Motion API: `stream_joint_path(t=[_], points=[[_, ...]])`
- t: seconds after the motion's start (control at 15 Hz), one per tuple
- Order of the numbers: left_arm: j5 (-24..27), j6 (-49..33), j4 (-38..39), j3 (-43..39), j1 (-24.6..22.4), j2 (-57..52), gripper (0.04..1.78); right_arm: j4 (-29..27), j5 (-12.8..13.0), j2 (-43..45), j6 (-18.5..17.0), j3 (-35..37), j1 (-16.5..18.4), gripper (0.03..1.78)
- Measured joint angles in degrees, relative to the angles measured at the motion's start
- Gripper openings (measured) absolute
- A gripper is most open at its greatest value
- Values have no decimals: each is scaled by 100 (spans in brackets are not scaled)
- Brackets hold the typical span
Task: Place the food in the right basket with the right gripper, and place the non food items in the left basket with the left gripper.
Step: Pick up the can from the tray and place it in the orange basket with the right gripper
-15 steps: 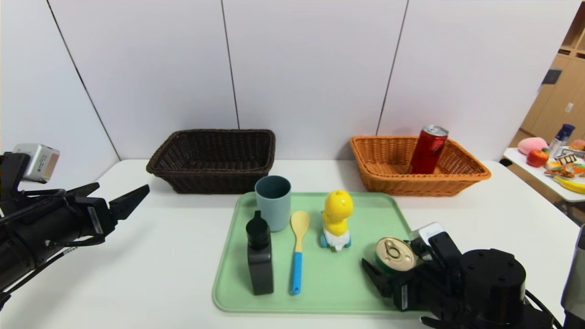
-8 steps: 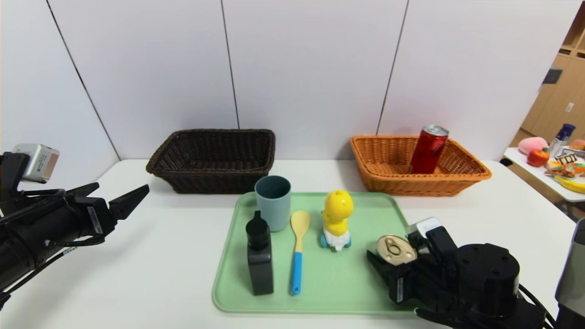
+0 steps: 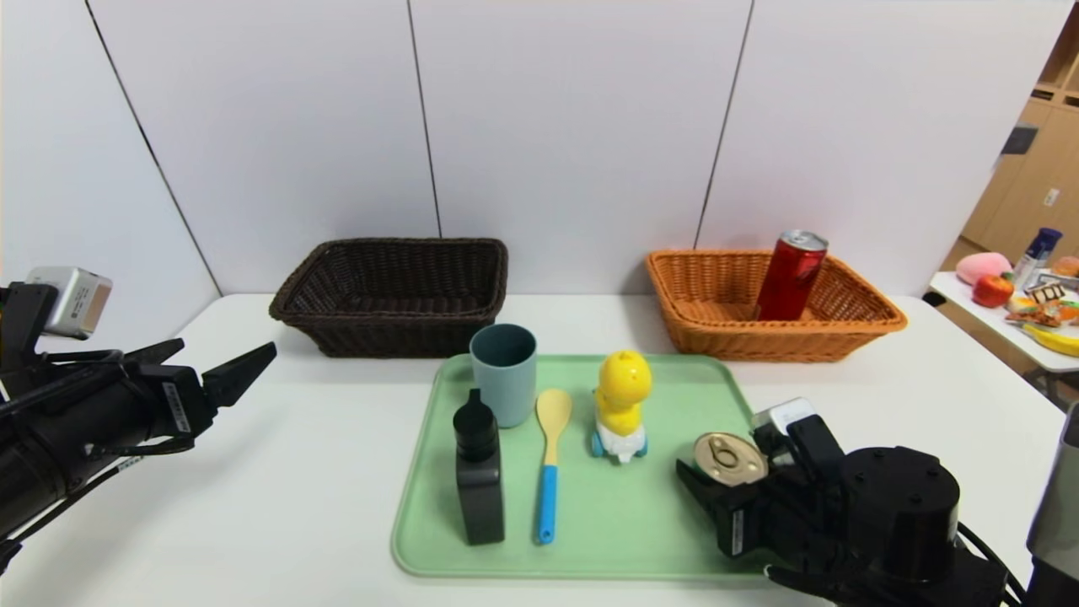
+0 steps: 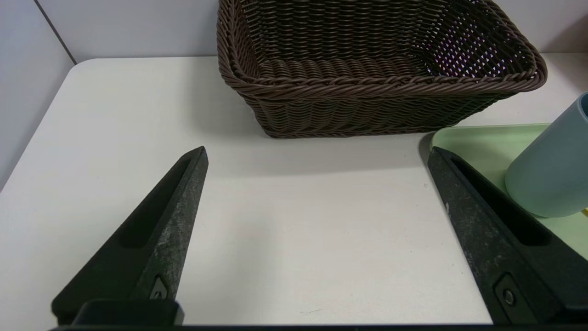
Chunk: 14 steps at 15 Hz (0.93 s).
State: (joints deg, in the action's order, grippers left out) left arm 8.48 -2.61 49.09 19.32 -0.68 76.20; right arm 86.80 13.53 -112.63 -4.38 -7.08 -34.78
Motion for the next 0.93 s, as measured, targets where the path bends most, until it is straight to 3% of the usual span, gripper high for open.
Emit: stream_joint_path(t=[0.4, 0.6, 0.8, 0.93], points=[[-2, 7, 0, 18, -44, 37, 169, 30, -11, 797, 24, -355, 66, 104], [5, 20, 0, 44, -50, 43, 169, -182, -61, 1236, 271, -892, 640, 104], [6, 27, 0, 57, -52, 45, 169, -1397, -116, 1577, 440, -2086, 1268, 104], [9, 27, 0, 68, -50, 43, 169, -2776, -201, 1776, 467, -3128, 1560, 104]])
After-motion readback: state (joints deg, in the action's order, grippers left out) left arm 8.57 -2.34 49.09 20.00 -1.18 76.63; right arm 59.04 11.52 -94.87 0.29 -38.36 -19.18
